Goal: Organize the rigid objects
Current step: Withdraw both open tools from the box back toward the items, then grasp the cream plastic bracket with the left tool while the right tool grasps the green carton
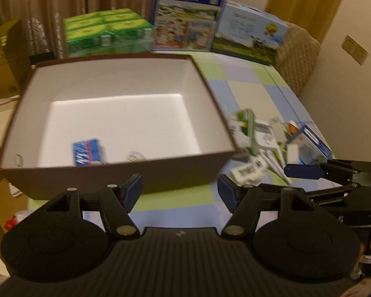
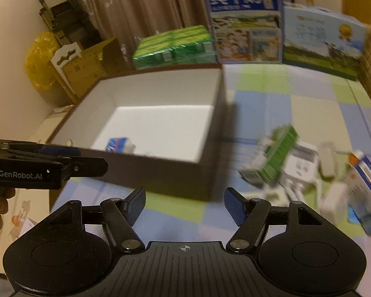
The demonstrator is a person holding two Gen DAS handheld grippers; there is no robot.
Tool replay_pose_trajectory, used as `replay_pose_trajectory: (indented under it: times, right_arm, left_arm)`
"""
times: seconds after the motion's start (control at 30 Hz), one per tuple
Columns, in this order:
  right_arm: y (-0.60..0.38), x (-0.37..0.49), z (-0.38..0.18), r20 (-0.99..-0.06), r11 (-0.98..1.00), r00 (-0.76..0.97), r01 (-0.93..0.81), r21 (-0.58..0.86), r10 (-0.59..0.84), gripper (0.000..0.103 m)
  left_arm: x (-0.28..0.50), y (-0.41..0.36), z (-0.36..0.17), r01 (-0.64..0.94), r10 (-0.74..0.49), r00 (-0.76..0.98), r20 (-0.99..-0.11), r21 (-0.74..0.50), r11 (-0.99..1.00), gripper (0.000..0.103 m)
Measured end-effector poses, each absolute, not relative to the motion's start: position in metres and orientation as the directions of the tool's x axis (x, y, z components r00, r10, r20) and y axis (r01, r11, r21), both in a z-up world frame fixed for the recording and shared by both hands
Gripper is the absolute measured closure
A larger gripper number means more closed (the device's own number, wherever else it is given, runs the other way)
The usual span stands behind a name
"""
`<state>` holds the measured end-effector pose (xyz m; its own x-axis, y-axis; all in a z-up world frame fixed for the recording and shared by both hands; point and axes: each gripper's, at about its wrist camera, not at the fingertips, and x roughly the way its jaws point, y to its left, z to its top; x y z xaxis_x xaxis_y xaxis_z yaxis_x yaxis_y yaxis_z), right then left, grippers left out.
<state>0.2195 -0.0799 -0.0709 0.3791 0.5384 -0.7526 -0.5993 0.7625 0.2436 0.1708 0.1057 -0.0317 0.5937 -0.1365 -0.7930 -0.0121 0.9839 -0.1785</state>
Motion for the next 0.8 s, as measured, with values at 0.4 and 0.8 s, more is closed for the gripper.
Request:
replay_pose_trajectory:
  times: [0.4,0.8]
  right_arm:
    - [-0.177,0.225,-0.079,-0.792,0.842,0.415,-0.492,0.219,0.449,0.036]
    - [-0.243,0.241,-0.098,-0.829,0.893,0.409,-0.396,0.215,0.382,0.036]
  left_arm:
    - [0.185,0.029,-0.049,0.088,-0.213,0.535,-0.817,-0.197,0.976,0.041]
    - [0.209,-0.032,-0.084,0.244,-0.237,0.549,-0.802,-0.118,0.963,0.041]
